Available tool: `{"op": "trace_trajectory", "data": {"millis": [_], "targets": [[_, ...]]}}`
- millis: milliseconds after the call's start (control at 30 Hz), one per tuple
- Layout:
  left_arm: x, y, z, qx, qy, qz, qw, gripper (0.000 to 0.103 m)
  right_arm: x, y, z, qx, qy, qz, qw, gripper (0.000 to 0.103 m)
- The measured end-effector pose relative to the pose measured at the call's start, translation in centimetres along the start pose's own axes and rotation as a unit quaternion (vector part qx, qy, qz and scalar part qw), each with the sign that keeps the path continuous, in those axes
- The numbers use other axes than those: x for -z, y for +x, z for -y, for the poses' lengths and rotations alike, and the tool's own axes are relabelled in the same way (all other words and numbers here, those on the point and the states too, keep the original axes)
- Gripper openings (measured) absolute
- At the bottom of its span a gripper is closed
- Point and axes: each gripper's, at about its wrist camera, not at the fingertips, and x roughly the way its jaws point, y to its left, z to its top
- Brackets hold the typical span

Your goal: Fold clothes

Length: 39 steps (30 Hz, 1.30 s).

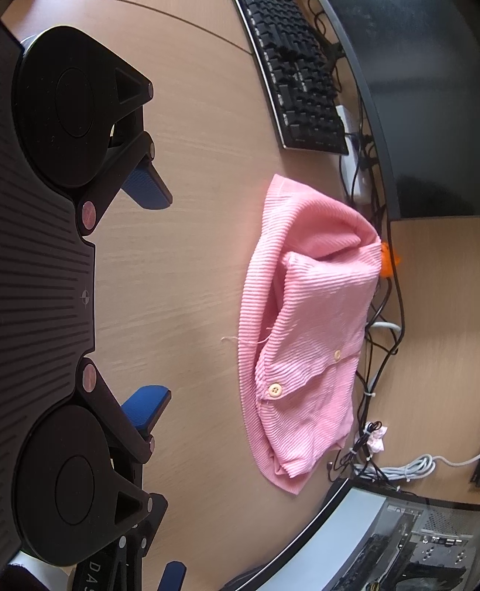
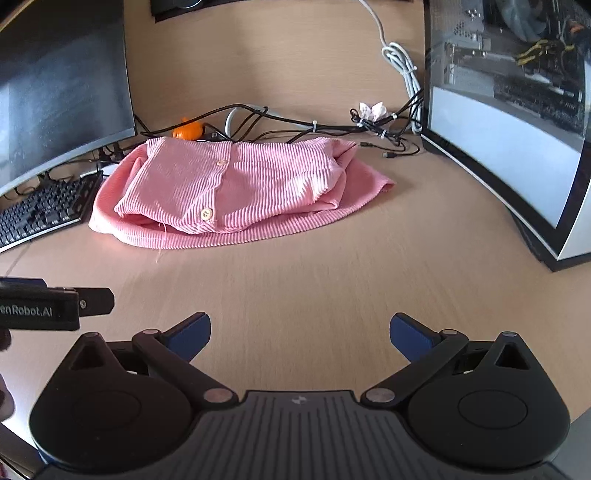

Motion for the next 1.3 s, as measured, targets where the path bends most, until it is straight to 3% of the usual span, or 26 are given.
{"op": "trace_trajectory", "data": {"millis": [467, 600, 1300], "targets": [[0.0, 0.6, -0.8, 0.001, -0.009, -0.010, 0.9999, 0.103, -0.3, 0.8, -0.1, -0.021, 0.019, -0.020, 0.999, 0.103], [0.0, 0.7, -1.4, -0.004, -0.016, -0.011, 0.9998, 0.103, -0.4, 1.2, -1.2, -0.003, -0.012, -0.020, 1.000, 0.103], [0.0, 0.9, -1.8, -0.011, -0.019, -0.013, 0.9997, 0.103, -0.7, 1.2, -1.3, 0.002, -0.024, -0.010, 1.000, 0.103]]}}
